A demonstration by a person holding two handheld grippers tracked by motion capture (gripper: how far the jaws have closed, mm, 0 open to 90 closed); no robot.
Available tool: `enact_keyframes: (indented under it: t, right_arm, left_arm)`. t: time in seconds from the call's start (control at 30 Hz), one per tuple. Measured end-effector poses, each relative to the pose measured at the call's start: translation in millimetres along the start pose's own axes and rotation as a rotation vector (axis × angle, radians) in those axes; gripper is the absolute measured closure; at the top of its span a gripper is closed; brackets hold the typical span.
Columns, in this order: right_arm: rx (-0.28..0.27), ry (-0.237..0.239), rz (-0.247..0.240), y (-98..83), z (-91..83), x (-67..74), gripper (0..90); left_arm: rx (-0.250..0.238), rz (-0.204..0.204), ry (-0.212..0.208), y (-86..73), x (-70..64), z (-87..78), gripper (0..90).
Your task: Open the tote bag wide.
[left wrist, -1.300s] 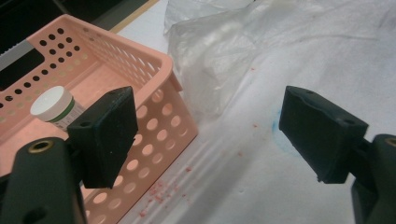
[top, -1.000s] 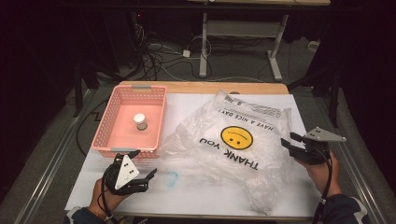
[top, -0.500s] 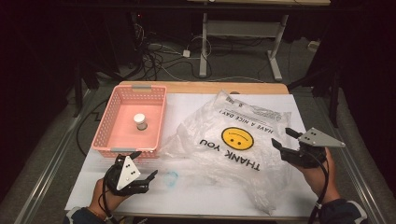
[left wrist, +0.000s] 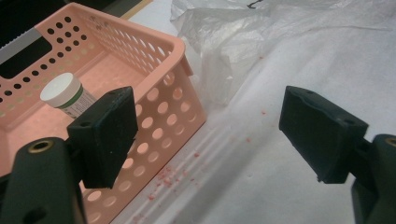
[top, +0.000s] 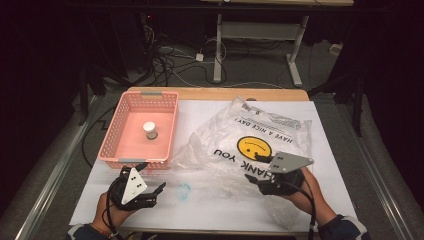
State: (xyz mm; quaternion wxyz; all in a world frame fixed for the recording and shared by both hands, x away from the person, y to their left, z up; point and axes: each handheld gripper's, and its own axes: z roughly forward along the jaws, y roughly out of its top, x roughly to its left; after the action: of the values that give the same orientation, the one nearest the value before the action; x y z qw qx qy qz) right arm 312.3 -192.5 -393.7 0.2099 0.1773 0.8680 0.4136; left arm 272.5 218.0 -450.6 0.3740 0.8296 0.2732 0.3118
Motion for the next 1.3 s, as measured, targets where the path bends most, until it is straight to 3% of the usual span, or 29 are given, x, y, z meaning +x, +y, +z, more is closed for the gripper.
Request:
enact_keyframes:
  t: [0.1, 0.17, 0.33, 0.4, 0.43, 0.5, 0.57, 0.6, 0.67, 0.77, 0.9, 0.93, 0.97, 1.0, 1.03, 1.07, 1.13, 1.23, 1.3]
  right_arm:
    - [0.082, 0.045, -0.059, 4.1, 15.0, 6.3, 37.6]
    - [0.111, 0.109, -0.04, 6.5, 23.5, 6.6, 38.4]
    - [0.19, 0.131, -0.11, 2.8, 49.4, 14.3, 43.0]
    - [0.252, 0.142, -0.133, -6.4, 60.2, 11.5, 48.5]
    - [0.275, 0.135, -0.127, -10.8, 64.6, 8.5, 50.6]
    - [0.293, 0.165, -0.085, -17.6, 69.7, 3.1, 56.5]
    - [0.318, 0.164, -0.085, -20.4, 74.4, 3.8, 63.2]
    - [0.336, 0.159, -0.108, -20.9, 77.0, 3.3, 69.2]
    - [0.358, 0.152, -0.108, -21.5, 79.1, 3.4, 82.1]
    - [0.353, 0.151, -0.094, -23.1, 79.2, 0.8, 90.0]
    - [0.306, 0.068, -0.045, -19.5, 68.4, -9.0, 90.0]
    - [0.29, 0.037, -0.044, -17.6, 64.3, -10.9, 90.0]
    - [0.266, 0.013, -0.038, -16.0, 60.5, -13.6, 90.0]
    - [0.248, -0.001, -0.036, -14.3, 56.7, -16.7, 90.0]
    - [0.248, -0.001, -0.036, -14.3, 56.7, -16.7, 90.0]
    - [0.211, -0.041, -0.016, -11.8, 50.5, -21.4, 90.0]
    - [0.199, -0.057, -0.017, -10.8, 48.3, -24.7, 90.0]
    - [0.169, -0.12, 0.012, -8.6, 45.0, -33.6, 90.0]
    - [0.163, -0.13, 0.02, -8.5, 45.5, -36.6, 90.0]
  left_arm:
    - [0.006, 0.002, -0.003, -0.5, 0.8, -0.2, 18.9]
    - [0.006, 0.001, -0.006, -0.6, 0.3, 0.5, 18.9]
    - [0.006, 0.006, -0.014, 0.0, -1.3, 1.3, 18.9]
    - [0.008, 0.011, -0.015, -0.1, -1.3, 0.8, 18.9]
    - [0.008, 0.01, -0.016, -0.1, -1.3, 0.7, 18.8]
    - [0.008, 0.009, -0.016, -0.4, -1.2, 0.7, 18.9]
    - [0.01, 0.01, -0.019, -0.5, -1.0, 1.1, 18.8]
    - [0.011, 0.012, -0.019, -0.5, -1.2, 1.2, 18.8]
    - [0.008, 0.013, -0.018, -0.7, -1.7, 1.0, 18.8]
    - [0.005, 0.01, -0.019, -0.8, -1.6, 0.8, 18.9]
    - [0.007, 0.009, -0.021, -0.8, -1.2, 1.4, 18.9]
    - [-0.002, -0.016, -0.03, 0.3, -1.0, 0.8, 18.9]
    - [-0.002, -0.016, -0.03, 0.3, -1.0, 0.8, 18.9]
    - [-0.03, -0.043, -0.044, 2.6, -0.9, -1.4, 18.9]
    - [-0.03, -0.043, -0.044, 2.6, -0.9, -1.4, 18.9]
    - [-0.037, -0.043, -0.04, 4.2, -0.9, -1.8, 19.0]
    - [-0.034, -0.043, -0.037, 4.1, -0.5, -0.8, 18.9]
    - [-0.023, -0.054, -0.038, 3.0, 2.5, 1.3, 18.9]
    - [-0.029, -0.066, -0.04, 3.2, 3.4, 0.7, 18.9]
